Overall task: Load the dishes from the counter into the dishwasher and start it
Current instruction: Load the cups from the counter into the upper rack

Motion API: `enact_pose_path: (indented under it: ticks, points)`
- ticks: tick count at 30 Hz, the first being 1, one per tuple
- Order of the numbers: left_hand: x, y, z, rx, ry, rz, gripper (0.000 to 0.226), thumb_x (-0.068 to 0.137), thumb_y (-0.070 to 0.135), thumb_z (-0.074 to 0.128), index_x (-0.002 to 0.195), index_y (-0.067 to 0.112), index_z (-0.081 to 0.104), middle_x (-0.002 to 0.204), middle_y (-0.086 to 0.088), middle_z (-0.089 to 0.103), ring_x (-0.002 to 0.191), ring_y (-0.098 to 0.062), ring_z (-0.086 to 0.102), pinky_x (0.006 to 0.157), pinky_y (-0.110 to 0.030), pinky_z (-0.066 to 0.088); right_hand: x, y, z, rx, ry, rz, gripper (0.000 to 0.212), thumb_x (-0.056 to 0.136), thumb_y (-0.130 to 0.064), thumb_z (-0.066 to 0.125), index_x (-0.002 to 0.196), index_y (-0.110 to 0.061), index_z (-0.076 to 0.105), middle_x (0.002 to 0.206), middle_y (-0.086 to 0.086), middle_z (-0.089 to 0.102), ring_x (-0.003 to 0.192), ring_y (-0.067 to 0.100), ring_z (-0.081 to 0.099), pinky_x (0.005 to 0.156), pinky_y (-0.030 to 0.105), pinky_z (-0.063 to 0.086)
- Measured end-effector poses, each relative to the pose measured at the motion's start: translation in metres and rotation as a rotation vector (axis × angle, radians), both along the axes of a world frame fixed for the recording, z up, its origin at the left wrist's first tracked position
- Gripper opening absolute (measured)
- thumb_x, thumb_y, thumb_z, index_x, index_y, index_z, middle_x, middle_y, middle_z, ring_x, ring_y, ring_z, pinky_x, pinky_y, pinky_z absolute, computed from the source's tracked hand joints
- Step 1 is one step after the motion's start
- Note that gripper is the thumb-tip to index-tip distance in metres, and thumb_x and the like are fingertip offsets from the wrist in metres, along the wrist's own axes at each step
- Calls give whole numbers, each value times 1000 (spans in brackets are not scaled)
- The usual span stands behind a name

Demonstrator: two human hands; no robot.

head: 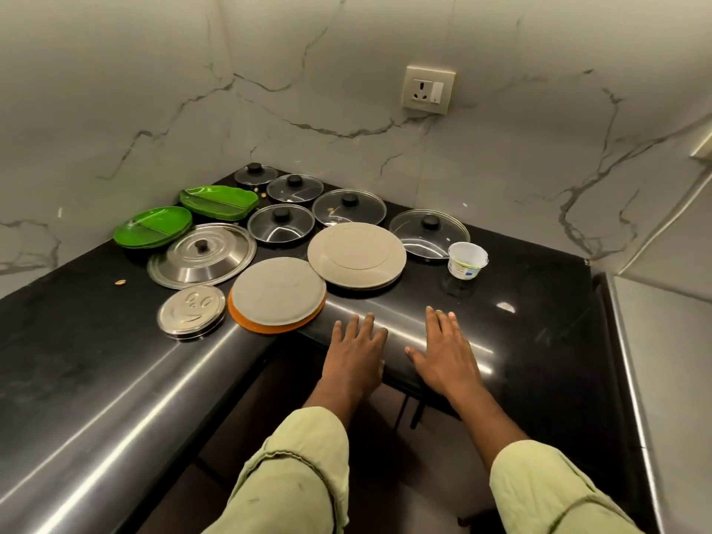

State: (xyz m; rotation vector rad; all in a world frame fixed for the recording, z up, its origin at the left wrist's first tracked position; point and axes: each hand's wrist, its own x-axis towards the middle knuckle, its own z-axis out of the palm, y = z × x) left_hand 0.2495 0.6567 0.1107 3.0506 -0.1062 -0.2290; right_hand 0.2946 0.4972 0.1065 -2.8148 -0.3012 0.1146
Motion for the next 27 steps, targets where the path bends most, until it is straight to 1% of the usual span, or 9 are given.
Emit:
enact_pose_path:
  ticks: [5,9,13,16,18,21,24,26,27]
  points:
    - [57,-24,-9,-46,109,-25,75,98,39,55,157,21,14,166,-11,-1,152,-34,0,122,-55,8,46,-26,-7,62,56,-69,84,96,-46,52,157,-15,3,164,7,7,151,24,1,122,39,13]
    - [108,-42,-18,-33,248,-79,96,90,42,68,159,22,5,166,-11,-9,151,-38,-5,121,-57,9,85,-45,-14,171,102,-180,86,95,-46,55,157,-17,4,164,5,8,151,22,3,121,39,15]
    - [161,-64,-25,97,411,-188,122,76,35,84,159,21,-4,165,-11,-15,150,-41,-8,118,-63,12,126,-63,-28,294,133,-305,88,91,-42,63,156,-14,10,163,8,16,150,23,13,119,40,22]
    - [188,-74,-32,86,556,-215,137,67,25,91,158,26,-12,163,-7,-23,150,-41,-13,114,-70,15,157,-75,-40,456,152,-413,94,86,-35,72,157,-16,13,160,7,22,145,25,27,116,40,29]
    - [199,-76,-38,74,601,-217,145,63,21,93,155,30,-18,160,-4,-31,148,-41,-18,113,-72,13,181,-79,-48,582,142,-474,99,81,-29,78,156,-16,15,159,7,28,143,23,32,114,37,31]
    - [206,-77,-41,78,634,-209,149,62,22,94,153,33,-23,158,-1,-36,146,-42,-22,112,-73,12,215,-78,-62,758,92,-530,100,72,-25,85,152,-16,26,152,7,40,139,22,39,112,37,35]
    - [208,-79,-40,83,674,-195,151,61,23,94,152,33,-26,156,-1,-39,146,-42,-23,112,-73,12,243,-72,-75,823,0,-554,89,61,-33,87,138,-22,43,135,1,55,125,21,50,104,41,43]
    - [207,-78,-41,81,681,-199,150,62,22,94,151,33,-26,155,-1,-41,145,-43,-24,112,-73,12,253,-65,-79,851,-52,-579,88,57,-40,85,133,-26,44,129,-2,56,120,23,52,101,45,45]
    - [207,-78,-40,82,682,-201,150,62,22,93,151,33,-27,155,0,-41,145,-43,-24,112,-73,12,257,-62,-81,855,-71,-600,89,58,-40,86,135,-25,43,130,-2,55,122,26,50,104,46,43]
